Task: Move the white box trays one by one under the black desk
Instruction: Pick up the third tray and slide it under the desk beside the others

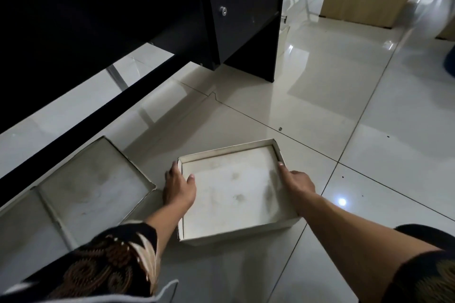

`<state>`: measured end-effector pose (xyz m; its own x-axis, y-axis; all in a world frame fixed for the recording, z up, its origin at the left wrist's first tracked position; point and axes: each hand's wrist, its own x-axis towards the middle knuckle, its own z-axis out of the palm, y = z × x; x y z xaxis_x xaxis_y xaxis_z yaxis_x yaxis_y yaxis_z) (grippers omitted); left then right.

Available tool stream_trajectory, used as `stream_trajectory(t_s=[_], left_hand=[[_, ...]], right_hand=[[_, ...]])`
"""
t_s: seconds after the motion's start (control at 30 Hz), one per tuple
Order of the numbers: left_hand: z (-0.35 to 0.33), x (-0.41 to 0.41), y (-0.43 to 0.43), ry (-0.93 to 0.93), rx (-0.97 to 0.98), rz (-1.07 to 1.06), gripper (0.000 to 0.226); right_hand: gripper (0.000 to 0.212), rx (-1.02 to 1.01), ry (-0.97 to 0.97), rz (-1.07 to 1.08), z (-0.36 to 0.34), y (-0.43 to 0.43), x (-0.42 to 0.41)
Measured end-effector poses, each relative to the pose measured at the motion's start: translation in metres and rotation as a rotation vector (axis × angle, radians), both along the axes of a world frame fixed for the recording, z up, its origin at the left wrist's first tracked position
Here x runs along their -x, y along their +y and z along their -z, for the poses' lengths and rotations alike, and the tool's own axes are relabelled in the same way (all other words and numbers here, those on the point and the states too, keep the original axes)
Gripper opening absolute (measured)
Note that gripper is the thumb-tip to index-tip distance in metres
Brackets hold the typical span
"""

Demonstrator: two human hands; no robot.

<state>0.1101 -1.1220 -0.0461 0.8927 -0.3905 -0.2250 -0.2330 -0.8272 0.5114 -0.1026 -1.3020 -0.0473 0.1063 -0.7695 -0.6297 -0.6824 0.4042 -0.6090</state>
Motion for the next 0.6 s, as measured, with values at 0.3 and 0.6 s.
stream_trajectory(t_s=[0.3, 0.6], left_hand=[[-0.01, -0.03, -0.067, -0.239, -0.425, 0.695, 0.057], [-0.005, -0.05, -0.06, -0.207, -0.518, 0.737, 0.068]], right_hand=[[0.054, 0.002, 0.192, 0.481, -0.003, 0.075, -0.01], [0.073, 0.053, 0.043, 0.524, -0.002, 0.043, -0.029]])
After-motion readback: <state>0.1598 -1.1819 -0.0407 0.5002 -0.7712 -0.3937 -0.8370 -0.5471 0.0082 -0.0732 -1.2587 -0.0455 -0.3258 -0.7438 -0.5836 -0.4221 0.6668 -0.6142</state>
